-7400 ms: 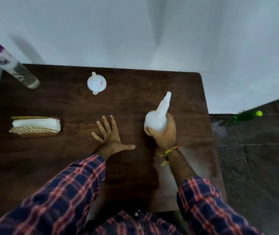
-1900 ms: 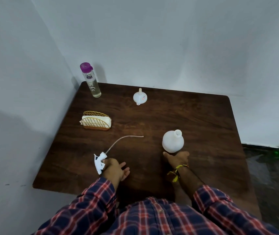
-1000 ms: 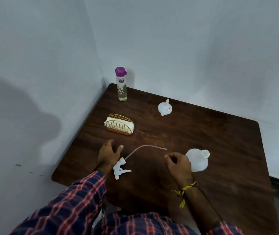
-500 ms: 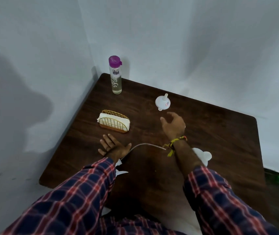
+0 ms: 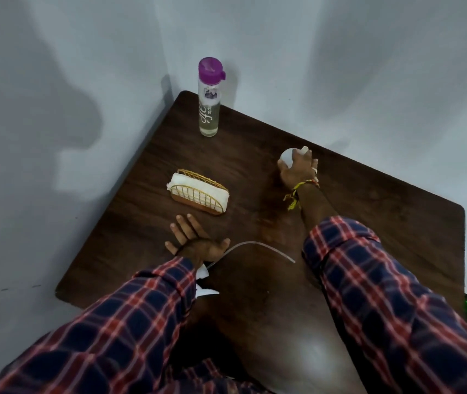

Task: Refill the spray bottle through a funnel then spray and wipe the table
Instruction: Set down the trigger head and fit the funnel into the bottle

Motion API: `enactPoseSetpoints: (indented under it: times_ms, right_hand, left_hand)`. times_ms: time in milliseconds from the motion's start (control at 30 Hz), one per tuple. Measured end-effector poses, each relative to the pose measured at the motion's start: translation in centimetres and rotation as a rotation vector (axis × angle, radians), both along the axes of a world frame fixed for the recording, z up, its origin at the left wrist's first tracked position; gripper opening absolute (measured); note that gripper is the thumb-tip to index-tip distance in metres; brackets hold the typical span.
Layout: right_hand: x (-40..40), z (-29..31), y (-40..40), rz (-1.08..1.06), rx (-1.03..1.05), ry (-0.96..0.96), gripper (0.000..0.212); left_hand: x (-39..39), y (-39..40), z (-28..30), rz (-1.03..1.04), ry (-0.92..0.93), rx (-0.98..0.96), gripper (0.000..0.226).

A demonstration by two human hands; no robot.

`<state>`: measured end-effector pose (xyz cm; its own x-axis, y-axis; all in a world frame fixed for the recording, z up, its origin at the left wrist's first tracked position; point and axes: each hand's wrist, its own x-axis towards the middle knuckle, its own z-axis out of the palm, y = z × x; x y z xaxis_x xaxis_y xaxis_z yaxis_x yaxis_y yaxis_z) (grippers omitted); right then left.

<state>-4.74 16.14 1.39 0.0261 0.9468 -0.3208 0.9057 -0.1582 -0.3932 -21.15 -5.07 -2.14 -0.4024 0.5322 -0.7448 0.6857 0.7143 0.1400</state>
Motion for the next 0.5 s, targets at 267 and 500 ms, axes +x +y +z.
enactPoseSetpoints:
  times_ms: [267, 500]
  right_hand:
    - [-0.5, 1.5, -2.5, -0.233, 0.320, 0.303, 0.060]
    - [1.9, 8.7, -11.0, -0.265, 0.505, 0.569, 0.068]
  left_hand:
    - [-0.1, 0.3, 1.4, 0.018, -0.051, -0.041, 0.130]
    - [1.2, -0.4, 3.2, 0.068, 0.035, 0.083, 0.104]
